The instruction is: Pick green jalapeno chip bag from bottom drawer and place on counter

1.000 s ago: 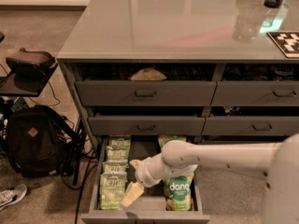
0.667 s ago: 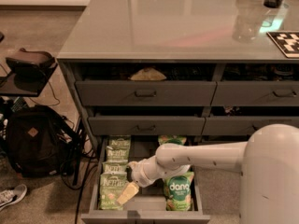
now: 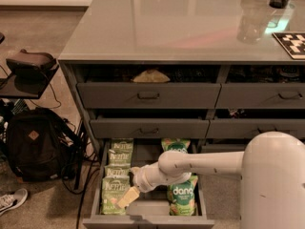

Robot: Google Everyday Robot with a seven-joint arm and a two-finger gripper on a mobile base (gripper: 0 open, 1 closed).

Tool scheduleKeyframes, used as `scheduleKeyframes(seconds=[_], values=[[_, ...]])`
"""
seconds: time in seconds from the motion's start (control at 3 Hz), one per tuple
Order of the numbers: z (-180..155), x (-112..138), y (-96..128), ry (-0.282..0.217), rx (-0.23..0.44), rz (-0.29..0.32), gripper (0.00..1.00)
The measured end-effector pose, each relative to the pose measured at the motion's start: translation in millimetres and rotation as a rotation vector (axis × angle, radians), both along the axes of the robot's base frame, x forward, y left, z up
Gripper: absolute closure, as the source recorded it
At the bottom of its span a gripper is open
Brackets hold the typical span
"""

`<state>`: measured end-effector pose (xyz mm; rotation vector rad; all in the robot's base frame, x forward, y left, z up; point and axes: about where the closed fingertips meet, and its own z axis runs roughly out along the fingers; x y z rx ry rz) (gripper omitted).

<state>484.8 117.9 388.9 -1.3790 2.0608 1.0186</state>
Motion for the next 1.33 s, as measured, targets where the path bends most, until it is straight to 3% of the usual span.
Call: scheduleKeyframes(seconds=[0.33, 0.67, 1.0, 1.33], values=[[-18.9, 6.3, 1.0, 0.015, 0.029, -0.067, 0.00], [-45.0, 10.5, -0.1, 0.032, 0.016, -0.143, 0.00], [-69.4, 20.9, -4.9, 0.057, -0.041, -0.245, 0.00], [-99.2, 31.1, -14.8, 0.117, -0.091, -0.364, 0.00]])
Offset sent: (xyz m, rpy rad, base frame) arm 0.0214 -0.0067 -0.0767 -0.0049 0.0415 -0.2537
